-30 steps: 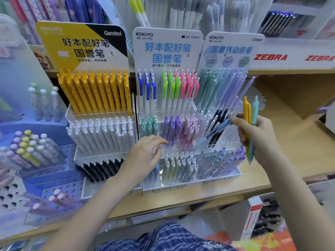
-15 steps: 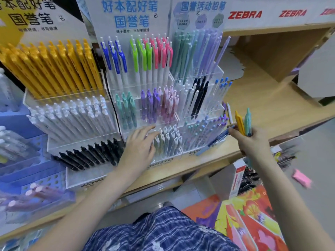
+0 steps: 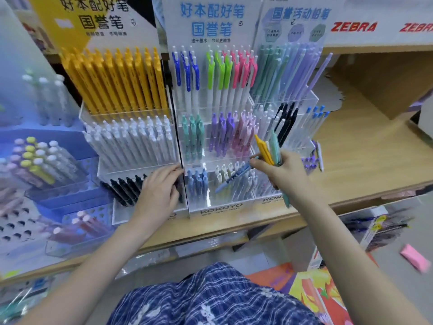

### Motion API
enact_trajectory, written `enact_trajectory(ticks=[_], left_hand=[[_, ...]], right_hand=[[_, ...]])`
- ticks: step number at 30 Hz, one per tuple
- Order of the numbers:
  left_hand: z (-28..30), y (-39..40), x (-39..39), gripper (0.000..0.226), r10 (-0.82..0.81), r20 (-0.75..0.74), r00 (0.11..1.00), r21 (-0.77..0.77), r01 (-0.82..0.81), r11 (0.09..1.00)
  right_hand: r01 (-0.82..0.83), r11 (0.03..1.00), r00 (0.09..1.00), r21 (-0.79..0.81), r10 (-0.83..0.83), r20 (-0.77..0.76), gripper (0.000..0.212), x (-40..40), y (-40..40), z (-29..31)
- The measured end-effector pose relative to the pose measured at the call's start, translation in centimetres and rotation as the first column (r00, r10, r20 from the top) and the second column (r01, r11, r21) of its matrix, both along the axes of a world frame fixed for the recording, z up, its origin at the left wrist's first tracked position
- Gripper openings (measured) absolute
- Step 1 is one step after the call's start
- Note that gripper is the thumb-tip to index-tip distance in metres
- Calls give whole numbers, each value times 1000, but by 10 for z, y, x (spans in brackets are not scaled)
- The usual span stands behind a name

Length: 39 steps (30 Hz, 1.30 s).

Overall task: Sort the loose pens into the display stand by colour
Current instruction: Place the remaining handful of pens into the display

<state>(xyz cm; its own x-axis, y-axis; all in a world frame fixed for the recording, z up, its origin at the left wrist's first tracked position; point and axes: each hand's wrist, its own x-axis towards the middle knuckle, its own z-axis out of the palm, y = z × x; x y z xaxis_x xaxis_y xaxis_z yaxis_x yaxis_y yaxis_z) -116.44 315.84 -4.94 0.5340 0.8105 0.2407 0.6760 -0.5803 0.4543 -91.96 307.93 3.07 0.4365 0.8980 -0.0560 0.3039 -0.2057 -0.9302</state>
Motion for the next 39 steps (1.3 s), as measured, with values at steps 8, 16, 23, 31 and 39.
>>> enact_trajectory(ticks=[8,16,23,31,39], left_hand=[[-7,0,-9,57,-129,-67,989,34,132,991],[-9,-3,-9,68,-154,-74,985,122,162,979],[-12,-5,-10,64,-141,-58,988,88,146,985],[-14,-4,-10,63,-138,-102,985,69,145,987],[26,-5,-1,36,55,337,940,-323,61,945]], right_hand=[[-224,973,912,-57,230,340,15,-25,25,0],[-317,932,678,-177,353,644,49,-59,20,-19],[-426,874,566,-233,458,686,23,-53,-8,-25],[-231,909,571,-348,416,708,17,-73,31,-43],[-227,928,734,-295,362,575,32,-66,35,-31]])
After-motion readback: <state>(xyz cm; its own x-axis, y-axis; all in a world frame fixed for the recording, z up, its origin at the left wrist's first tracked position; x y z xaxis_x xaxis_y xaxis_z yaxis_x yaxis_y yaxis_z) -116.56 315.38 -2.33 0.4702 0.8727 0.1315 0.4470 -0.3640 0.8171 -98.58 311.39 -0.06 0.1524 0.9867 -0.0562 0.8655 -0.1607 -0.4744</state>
